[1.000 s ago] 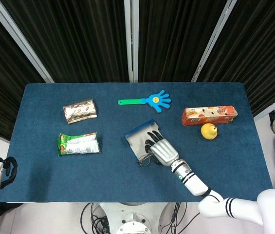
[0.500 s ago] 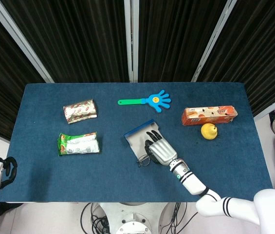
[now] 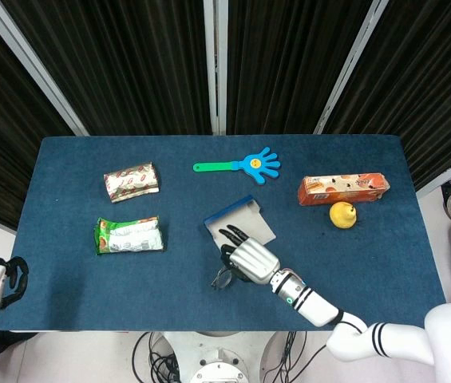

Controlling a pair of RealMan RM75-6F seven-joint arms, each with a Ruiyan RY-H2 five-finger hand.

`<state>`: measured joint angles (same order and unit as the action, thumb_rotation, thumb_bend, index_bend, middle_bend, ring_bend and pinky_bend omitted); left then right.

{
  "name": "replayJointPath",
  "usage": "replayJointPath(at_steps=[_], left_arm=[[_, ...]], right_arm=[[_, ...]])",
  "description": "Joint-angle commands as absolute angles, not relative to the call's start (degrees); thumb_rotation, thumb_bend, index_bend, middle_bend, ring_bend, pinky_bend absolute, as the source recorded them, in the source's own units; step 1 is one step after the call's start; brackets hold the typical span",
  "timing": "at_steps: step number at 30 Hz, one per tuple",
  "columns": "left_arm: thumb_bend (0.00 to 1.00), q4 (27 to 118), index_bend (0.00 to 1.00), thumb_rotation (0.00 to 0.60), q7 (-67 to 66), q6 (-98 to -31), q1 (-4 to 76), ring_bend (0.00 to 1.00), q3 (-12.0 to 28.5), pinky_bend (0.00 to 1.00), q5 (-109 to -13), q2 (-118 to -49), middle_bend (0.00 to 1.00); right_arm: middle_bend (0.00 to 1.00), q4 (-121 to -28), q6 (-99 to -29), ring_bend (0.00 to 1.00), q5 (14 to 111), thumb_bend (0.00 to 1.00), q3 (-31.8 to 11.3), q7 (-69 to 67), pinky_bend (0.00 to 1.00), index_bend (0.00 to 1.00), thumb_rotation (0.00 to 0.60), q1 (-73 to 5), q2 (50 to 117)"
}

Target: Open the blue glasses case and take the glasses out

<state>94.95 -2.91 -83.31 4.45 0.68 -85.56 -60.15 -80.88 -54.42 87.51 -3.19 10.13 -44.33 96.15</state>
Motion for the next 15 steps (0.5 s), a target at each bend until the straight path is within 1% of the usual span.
replayJointPath(at_steps=[1,3,4,5,6,7,9,11,15], left_arm=[[0.36,94.91,0.68,0.600,-2.84,-83.30,4.45,0.55,0.69,0.41,-85.54,-60.14,0.71],[0.36,94.87,0.68,0.600,-2.75,-83.27,4.46,0.55,0.69,0.41,-85.52,-60.13,0.71],[0.36,94.85,0.68,0.600,-2.66,-83.26,4.46,0.55,0.69,0.41,-85.53,-60.13,0.71],[0.36,94.85,0.68,0.600,-2.58,-83.26,4.46,0.55,0.69,0.41,-85.54,-60.11,0.71],[0.36,94.84,0.68,0.600,-2.49,-83.24,4.47,0.55,0.67,0.41,-85.56,-60.08,0.71],[0.36,94.84,0.68,0.600,-2.42,-83.23,4.47,0.55,0.66,0.41,-85.58,-60.06,0.71],[0.36,94.81,0.68,0.600,-2.26,-83.21,4.47,0.55,0.64,0.41,-85.62,-60.02,0.71],[0.36,94.79,0.68,0.600,-2.18,-83.18,4.48,0.55,0.62,0.41,-85.65,-59.99,0.71],[0.36,94.75,0.68,0.600,-2.16,-83.18,4.49,0.55,0.60,0.41,-85.70,-59.98,0.71]], right_arm=[[0.33,-79.78,-51.89,0.00,87.94,0.43,-3.47,10.47,0.00,0.73,0.600,-46.28,98.87],[0.31,-78.44,-50.36,0.00,87.39,0.42,-3.88,12.35,0.00,0.66,0.600,-47.33,100.68],[0.29,-77.96,-49.97,0.00,87.19,0.41,-4.07,13.27,0.00,0.59,0.600,-47.69,101.42],[0.27,-77.56,-49.72,0.00,87.06,0.39,-4.21,14.02,0.00,0.49,0.600,-47.96,102.09],[0.26,-77.25,-49.53,0.00,86.96,0.37,-4.26,14.86,0.00,0.41,0.600,-48.19,102.72],[0.23,-77.22,-49.64,0.00,87.01,0.36,-4.23,15.31,0.00,0.27,0.600,-48.23,103.00],[0.19,-77.56,-50.55,0.00,87.35,0.34,-3.95,16.01,0.00,0.11,0.600,-47.88,102.94],[0.14,-78.35,-52.10,0.00,87.76,0.34,-3.69,16.67,0.00,0.01,0.600,-47.13,102.10],[0.10,-82.41,-57.87,0.00,88.87,0.34,-2.71,17.53,0.00,0.00,0.600,-43.72,97.41]])
